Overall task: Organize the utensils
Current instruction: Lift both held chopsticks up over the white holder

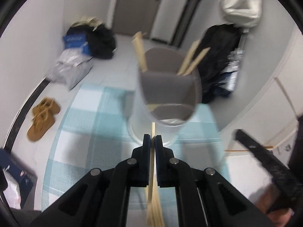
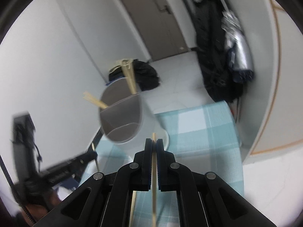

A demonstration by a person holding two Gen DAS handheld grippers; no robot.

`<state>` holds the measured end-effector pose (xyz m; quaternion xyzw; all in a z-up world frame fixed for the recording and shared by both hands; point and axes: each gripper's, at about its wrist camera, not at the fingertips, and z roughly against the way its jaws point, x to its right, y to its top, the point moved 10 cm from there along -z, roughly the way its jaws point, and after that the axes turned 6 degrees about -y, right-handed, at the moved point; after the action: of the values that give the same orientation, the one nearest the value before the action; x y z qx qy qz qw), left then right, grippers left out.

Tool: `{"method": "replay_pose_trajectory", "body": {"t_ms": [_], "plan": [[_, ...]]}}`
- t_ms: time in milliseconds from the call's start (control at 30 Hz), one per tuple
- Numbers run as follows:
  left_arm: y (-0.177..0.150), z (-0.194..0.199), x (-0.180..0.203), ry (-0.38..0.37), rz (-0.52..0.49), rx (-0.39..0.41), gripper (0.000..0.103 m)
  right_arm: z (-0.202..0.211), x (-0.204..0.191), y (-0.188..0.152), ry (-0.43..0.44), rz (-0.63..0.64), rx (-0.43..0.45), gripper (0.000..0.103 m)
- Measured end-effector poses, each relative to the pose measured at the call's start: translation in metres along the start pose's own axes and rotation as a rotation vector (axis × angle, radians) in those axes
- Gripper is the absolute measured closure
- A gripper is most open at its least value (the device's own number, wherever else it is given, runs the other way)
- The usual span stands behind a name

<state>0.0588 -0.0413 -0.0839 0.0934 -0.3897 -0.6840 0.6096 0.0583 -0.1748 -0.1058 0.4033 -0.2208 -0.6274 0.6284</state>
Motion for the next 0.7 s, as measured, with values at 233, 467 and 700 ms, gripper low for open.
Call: {"method": "replay_pose_trajectory", "body": {"t_ms": [233, 467, 700], "plan": [[0.007, 0.011, 0.008, 0.001, -0.108, 0.047, 0.102, 0.022, -0.037, -0.004, 0.018, 0.122, 0.089, 0.100], [0.006, 0.018, 0.007, -0.007, -0.115, 0.035, 0.102, 0.016, -0.039, -0.010, -0.026, 0.131, 0.070, 0.100], [0.009, 0.021, 0.005, 0.000, -0.121, 0.025, 0.102, 0.018, -0.020, -0.005, -0.020, 0.039, 0.077, 0.100]]}}
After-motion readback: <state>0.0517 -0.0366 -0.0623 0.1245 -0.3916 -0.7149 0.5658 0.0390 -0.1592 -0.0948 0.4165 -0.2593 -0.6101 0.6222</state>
